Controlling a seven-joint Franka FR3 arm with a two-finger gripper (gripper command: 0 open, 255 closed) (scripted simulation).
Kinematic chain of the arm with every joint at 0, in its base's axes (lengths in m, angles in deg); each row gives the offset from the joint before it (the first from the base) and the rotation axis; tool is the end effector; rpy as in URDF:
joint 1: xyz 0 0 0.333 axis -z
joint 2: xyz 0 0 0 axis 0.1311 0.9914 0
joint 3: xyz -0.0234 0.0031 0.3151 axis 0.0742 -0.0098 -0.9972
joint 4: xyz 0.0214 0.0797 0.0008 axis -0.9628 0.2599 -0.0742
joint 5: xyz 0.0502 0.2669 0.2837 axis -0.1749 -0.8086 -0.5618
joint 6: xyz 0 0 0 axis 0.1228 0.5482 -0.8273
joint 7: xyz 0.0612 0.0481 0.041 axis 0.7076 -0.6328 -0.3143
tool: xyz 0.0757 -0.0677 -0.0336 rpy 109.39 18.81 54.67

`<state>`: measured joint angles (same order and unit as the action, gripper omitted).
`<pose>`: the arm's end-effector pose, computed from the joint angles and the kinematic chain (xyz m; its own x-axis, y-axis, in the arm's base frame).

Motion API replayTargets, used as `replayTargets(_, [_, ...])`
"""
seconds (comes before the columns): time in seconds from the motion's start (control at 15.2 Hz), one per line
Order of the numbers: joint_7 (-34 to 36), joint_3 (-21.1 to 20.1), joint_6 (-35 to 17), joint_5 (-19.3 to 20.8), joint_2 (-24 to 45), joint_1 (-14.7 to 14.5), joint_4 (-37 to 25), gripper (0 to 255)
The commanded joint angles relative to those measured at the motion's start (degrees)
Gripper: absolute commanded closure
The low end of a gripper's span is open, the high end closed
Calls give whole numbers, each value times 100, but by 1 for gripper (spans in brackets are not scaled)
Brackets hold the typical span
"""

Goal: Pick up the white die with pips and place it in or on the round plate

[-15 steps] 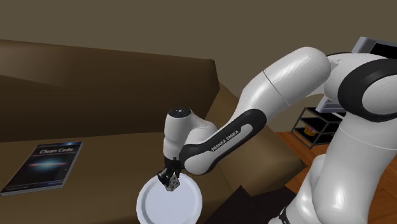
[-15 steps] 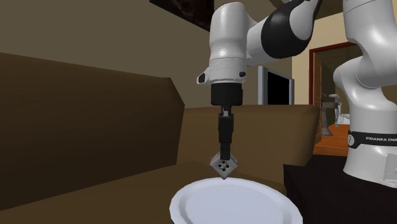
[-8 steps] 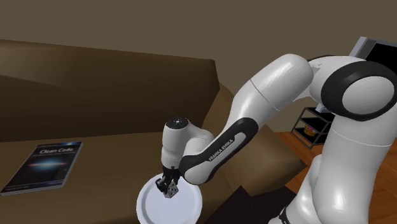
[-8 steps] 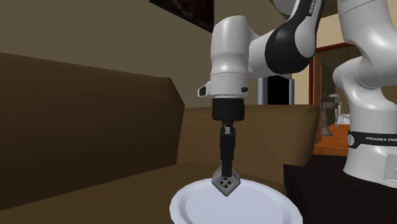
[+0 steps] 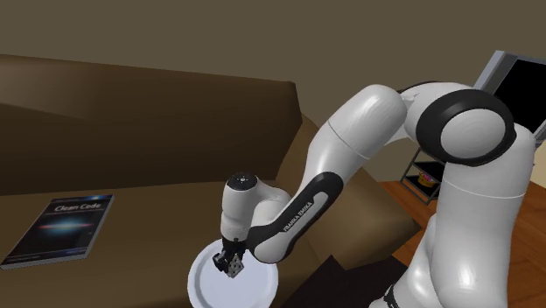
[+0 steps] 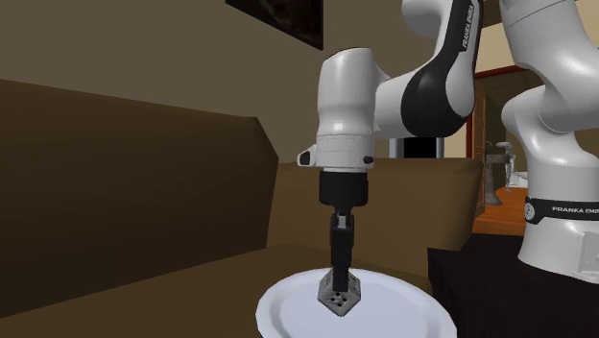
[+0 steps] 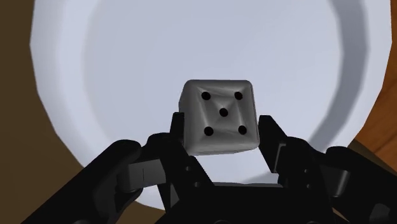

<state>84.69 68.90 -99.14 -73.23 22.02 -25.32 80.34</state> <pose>0.4254 0.2722 0.1968 0.9943 0.1028 0.0283 0.1027 -0.9947 0.0048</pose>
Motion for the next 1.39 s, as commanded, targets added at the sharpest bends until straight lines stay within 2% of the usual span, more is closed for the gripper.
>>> replayTargets(0.0, [16, 24, -20, 23, 60, -4, 11, 255])
replayTargets(0.33, [16, 25, -20, 23, 60, -5, 11, 255])
replayTargets(0.4, [15, 25, -20, 21, 58, -4, 13, 0])
replayTargets(0.73, [16, 25, -20, 23, 60, -5, 11, 0])
replayTargets(0.99, [-306, -237, 626, -426, -670, 170, 66, 0])
replayTargets(1.32, [-308, -228, 625, -429, -670, 160, 66, 0])
